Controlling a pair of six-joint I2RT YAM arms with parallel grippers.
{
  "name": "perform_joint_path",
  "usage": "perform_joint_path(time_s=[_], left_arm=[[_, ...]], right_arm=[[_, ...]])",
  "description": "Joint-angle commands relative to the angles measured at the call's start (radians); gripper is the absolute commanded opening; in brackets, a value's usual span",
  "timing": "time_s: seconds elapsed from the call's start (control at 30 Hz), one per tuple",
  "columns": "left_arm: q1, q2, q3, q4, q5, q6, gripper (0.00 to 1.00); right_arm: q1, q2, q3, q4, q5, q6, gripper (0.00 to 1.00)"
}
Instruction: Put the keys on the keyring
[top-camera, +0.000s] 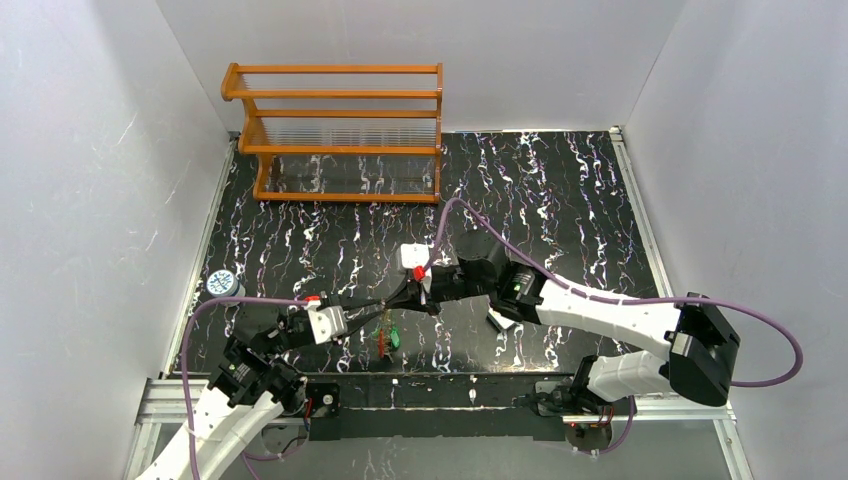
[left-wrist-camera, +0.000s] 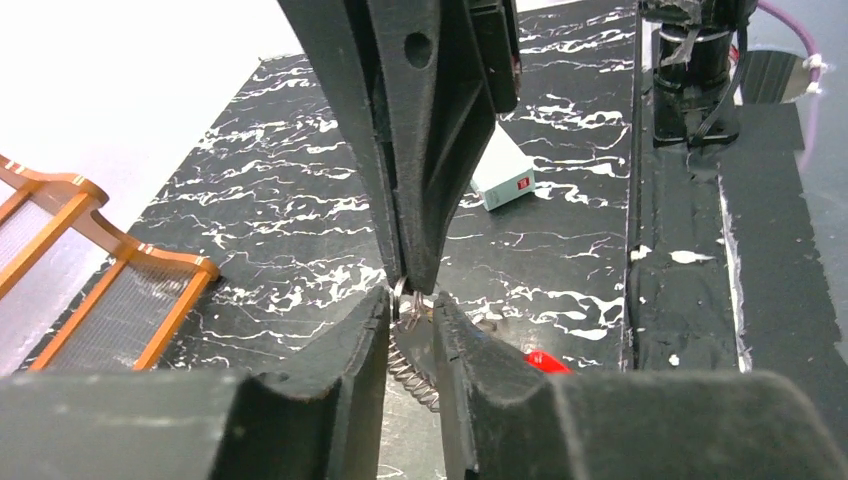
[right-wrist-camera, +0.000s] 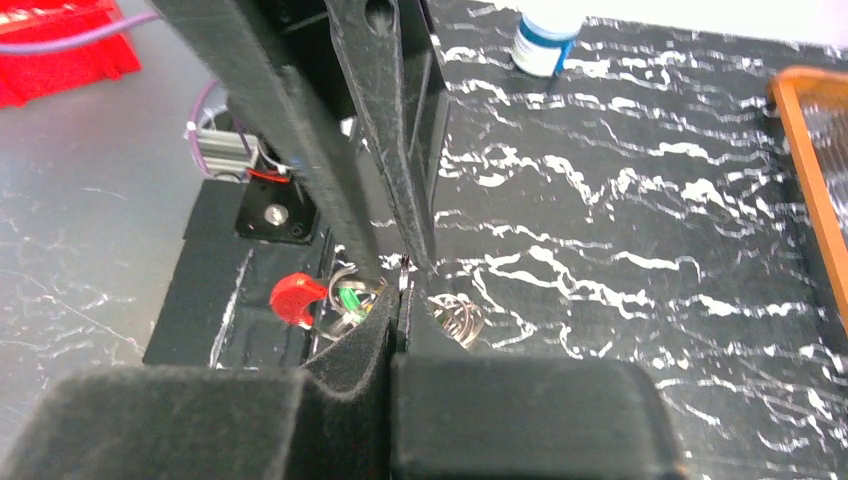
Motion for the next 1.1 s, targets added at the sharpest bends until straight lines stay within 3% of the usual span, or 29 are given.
perform_joint_path(time_s=[0.0,0.23,0.47,1.07], left_arm=[[-0.003,0.029,0.027,0.013,0.005,0.003,0.26],[-0.003,0.038,0.024,0.003,-0.027,0.003,0.4],[-0.003,0.106,0.032,-0.014,-0.009,0.017,0.31],[-0.003,0.252,0.056,-0.065,0.018,0.049,0.24]], right_arm=[[0.0,0.007,0.12,-0.171,0.093,-0.063,0.01],[0.0,0.094,0.281,-0.495,0.135,-0.099,0.01],[0.0,0.182,0.414,-0.679,0.082,-0.13,0.01],[0.01,0.247,0.489,-0.736,0.014,-0.137,0.01]])
